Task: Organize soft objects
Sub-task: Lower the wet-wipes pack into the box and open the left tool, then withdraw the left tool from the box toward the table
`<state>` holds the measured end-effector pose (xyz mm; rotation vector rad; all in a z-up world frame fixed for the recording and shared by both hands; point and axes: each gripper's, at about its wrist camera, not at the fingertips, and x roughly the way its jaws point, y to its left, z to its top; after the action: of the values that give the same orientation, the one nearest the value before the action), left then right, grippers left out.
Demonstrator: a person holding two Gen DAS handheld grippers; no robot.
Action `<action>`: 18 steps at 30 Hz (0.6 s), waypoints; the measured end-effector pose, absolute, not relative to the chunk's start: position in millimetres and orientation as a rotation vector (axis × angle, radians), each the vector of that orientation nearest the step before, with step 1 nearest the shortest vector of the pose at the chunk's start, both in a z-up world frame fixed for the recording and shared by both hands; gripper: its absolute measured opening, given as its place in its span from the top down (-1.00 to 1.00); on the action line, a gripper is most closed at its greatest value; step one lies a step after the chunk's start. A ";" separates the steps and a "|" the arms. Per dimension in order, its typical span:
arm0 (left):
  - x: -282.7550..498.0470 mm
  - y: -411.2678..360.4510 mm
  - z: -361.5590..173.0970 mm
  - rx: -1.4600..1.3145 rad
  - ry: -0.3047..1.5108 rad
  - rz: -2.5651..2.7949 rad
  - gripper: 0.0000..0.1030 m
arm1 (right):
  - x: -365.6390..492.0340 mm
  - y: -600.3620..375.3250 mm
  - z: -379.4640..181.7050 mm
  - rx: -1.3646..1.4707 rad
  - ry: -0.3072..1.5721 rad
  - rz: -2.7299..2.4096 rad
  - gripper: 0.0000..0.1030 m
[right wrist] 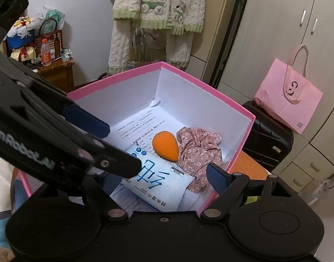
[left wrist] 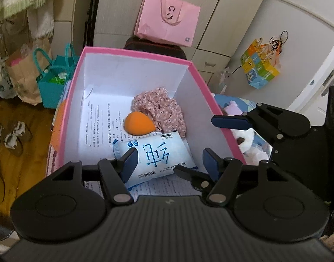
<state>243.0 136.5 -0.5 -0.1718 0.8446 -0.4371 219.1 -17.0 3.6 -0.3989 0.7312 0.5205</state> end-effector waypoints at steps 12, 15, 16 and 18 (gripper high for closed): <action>188.7 138.1 31.9 -0.127 0.737 -0.427 -0.25 | 181.1 -37.1 32.8 -0.353 0.687 0.533 -0.69; 171.9 134.9 39.7 -0.114 0.714 -0.424 -0.25 | 170.6 -43.9 40.7 -0.337 0.680 0.549 -0.69; 165.5 133.2 42.8 -0.100 0.702 -0.418 -0.25 | 165.8 -47.6 44.0 -0.333 0.675 0.554 -0.69; 153.0 129.7 48.6 -0.079 0.683 -0.417 -0.25 | 157.3 -56.5 50.3 -0.319 0.666 0.559 -0.69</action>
<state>153.0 129.7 48.6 -0.0787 0.6835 -0.4174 157.3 -56.5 50.3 -0.3192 0.6656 0.5585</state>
